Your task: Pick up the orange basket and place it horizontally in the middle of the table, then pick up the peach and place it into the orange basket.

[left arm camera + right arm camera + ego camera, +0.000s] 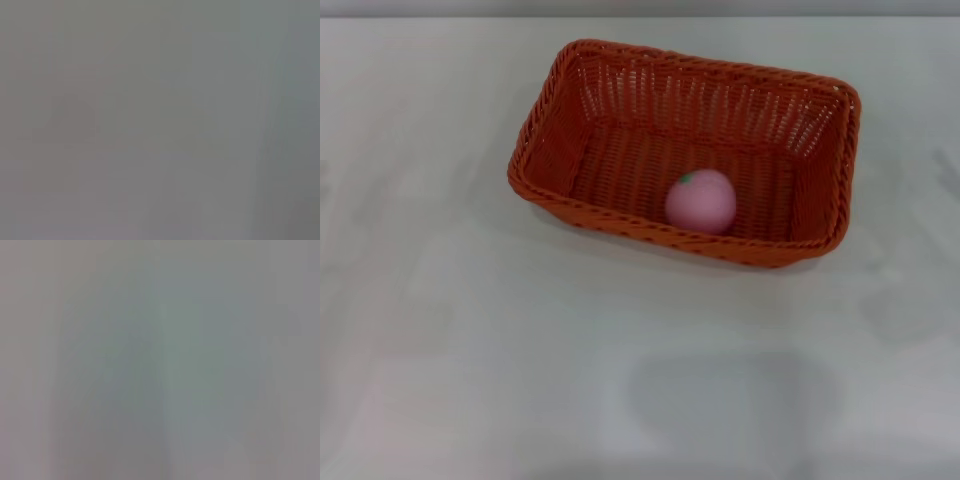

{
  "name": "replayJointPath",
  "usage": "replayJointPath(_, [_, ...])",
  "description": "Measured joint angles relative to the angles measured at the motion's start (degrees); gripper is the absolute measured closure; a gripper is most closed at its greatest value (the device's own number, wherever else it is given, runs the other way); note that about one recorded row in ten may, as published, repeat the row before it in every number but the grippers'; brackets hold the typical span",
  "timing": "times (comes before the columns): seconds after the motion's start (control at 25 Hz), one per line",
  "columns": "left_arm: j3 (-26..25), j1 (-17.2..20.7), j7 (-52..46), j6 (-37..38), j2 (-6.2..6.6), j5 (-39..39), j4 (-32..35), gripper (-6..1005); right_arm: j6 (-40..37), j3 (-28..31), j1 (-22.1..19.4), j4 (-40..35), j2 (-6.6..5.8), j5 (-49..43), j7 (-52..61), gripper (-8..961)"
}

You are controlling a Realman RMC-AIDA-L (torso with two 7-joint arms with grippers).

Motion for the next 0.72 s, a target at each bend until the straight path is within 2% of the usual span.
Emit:
replayJointPath(0.44, [0.04,1.45,13.77,-3.82,-0.06,-14.59,8.79,315,1.54,2.2,-1.44,6.42,-0.01,-0.03,-9.85,96])
replayJointPath(0.72, [0.05,1.2,19.15,-4.98,-0.1,-18.05,11.57,315,1.14,3.18,-1.23,8.0,0.01,-0.04,-11.46,96])
